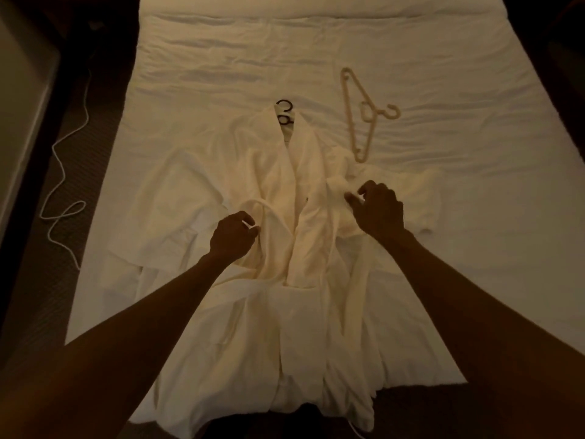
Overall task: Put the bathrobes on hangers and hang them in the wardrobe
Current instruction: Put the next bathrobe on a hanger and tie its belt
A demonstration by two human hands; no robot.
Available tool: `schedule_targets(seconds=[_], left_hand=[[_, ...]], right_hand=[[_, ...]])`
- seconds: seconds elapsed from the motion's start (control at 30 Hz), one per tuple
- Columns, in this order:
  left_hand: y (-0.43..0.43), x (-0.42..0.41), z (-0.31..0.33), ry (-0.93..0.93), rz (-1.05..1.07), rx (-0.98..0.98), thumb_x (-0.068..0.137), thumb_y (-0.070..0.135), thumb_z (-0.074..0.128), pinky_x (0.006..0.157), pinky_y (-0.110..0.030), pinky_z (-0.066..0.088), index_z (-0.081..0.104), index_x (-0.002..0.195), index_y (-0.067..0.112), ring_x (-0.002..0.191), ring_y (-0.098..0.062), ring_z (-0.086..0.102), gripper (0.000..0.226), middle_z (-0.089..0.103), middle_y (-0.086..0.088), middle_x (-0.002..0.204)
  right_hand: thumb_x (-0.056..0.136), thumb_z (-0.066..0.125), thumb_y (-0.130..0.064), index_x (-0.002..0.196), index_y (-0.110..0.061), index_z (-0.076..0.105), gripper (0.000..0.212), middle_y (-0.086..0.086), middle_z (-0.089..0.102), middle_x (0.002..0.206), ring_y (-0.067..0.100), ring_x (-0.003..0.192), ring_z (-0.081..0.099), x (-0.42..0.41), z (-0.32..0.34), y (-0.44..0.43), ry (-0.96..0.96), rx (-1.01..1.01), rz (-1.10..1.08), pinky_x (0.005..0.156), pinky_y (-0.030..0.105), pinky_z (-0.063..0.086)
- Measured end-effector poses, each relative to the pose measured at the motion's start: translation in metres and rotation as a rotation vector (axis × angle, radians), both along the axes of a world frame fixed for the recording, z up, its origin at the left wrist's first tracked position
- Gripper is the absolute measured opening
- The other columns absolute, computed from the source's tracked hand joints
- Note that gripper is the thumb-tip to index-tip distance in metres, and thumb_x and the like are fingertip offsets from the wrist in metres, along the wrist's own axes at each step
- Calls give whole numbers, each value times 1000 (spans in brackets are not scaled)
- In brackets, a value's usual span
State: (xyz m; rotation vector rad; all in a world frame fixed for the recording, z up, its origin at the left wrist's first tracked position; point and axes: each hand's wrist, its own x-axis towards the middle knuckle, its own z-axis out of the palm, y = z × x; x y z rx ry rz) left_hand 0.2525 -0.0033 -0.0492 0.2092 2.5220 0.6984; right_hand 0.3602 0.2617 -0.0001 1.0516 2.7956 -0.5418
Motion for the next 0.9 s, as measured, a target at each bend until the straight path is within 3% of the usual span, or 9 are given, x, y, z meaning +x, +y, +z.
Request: schedule_targets(seconds=[0.07,0.2,0.3,0.37,0.43,0.53,0.7,0.8,0.9], left_hand=[[4,5,-4,-4,12,21,91,32,66,83,-33,48,66,105,17,97,-21,61,20,63,3,92],[14,14,-16,-25,48,69,95,40,61,78,-29,44,68,104,12,87,-17,62,31,70,-2,97],[30,23,-20,-46,85,137,96,47,54,83,-36,51,70,95,8,85,-22,65,43,72,-6,92],[45,30,-19,-84,117,153,96,50,53,80,-35,48,69,83,5,76,-22,62,50,69,-9,81],[58,39,-21,-177,91,128,95,51,56,78,-34,47,71,86,0,79,-26,64,54,69,-13,83],[67,45,-30,-281,111,135,91,44,64,89,-35,51,72,104,6,100,-27,65,41,71,-10,103],[68,35,-10,-270,348,300,98,31,54,86,-33,49,66,116,10,102,-26,62,30,66,-9,118],[57,17,23,-370,502,556,104,24,43,63,-30,52,56,120,6,76,-23,65,28,69,-12,101],[41,-3,63,-381,556,668,102,22,49,64,-33,54,61,109,2,67,-25,66,24,71,-14,83]], right_hand=[[93,53,-48,127,-12,47,49,14,50,126,32,115,51,19,-15,-12,73,3,-46,92,46,44],[93,53,-47,109,-10,54,40,11,59,110,32,100,59,42,-42,-36,144,-207,-257,81,39,46],[91,45,-64,115,-6,57,64,14,62,119,34,113,58,46,-66,-49,-52,-527,-379,89,36,44],[87,47,-68,128,-3,53,77,11,58,128,31,116,56,43,-77,-57,-27,-732,-450,95,38,46],[88,51,-64,121,-5,56,68,4,62,111,22,100,57,37,-80,-64,75,-908,-548,88,36,47],[88,64,-49,96,-12,60,38,-1,59,86,13,75,55,26,-73,-63,198,-1005,-671,81,34,48],[84,73,-40,86,-14,70,27,1,70,81,19,77,66,11,-50,-57,385,-1023,-728,74,35,55],[88,71,-29,110,-8,65,31,4,73,86,17,70,69,-4,-13,-47,637,-1146,-738,67,32,58],[88,71,-17,123,-2,54,42,12,72,100,23,84,72,-16,31,-39,798,-1284,-774,70,35,60]])
